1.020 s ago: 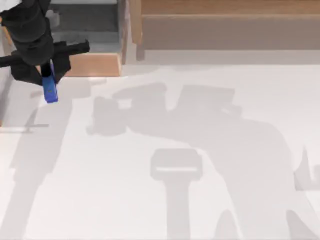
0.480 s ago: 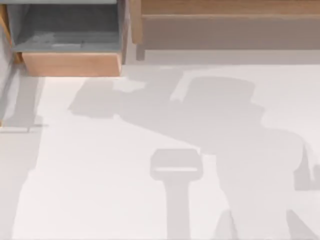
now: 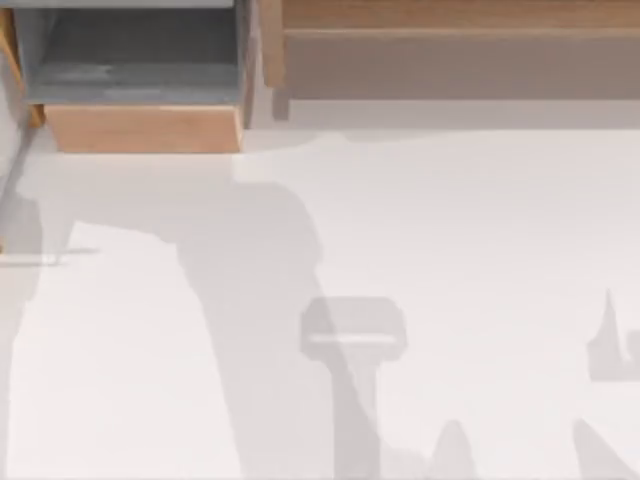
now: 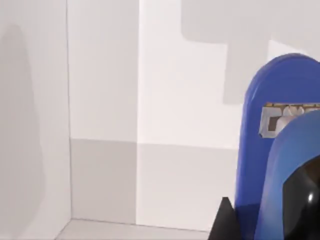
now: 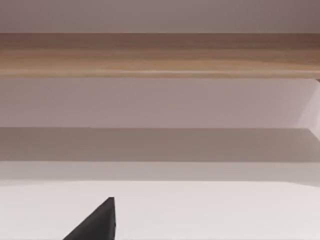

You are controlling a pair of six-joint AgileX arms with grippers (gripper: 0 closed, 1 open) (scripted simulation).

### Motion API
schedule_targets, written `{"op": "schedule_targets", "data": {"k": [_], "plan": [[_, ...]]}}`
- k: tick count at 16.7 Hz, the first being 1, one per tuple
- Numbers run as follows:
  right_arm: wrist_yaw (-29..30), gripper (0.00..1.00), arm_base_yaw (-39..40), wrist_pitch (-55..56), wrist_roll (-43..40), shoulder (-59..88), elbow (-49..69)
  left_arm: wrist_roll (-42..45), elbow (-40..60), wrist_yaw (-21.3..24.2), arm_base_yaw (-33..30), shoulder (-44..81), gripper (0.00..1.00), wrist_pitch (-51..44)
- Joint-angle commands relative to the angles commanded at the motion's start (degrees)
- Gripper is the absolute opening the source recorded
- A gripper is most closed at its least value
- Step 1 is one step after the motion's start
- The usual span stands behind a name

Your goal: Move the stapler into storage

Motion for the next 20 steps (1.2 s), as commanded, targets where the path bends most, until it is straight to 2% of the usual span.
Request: {"op": "schedule_targets", "data": {"k": [6, 20], "plan": [[0.00, 1.00, 0.00, 0.00, 0.00, 0.00, 0.00, 2.42, 5.04, 4.13, 2.93, 12.35, 0.00, -4.27], [0.00, 1.00, 0.00, 0.00, 0.00, 0.00, 0.00, 2.57, 1.89, 4.23, 2.97, 12.25, 0.00, -1.89]]}}
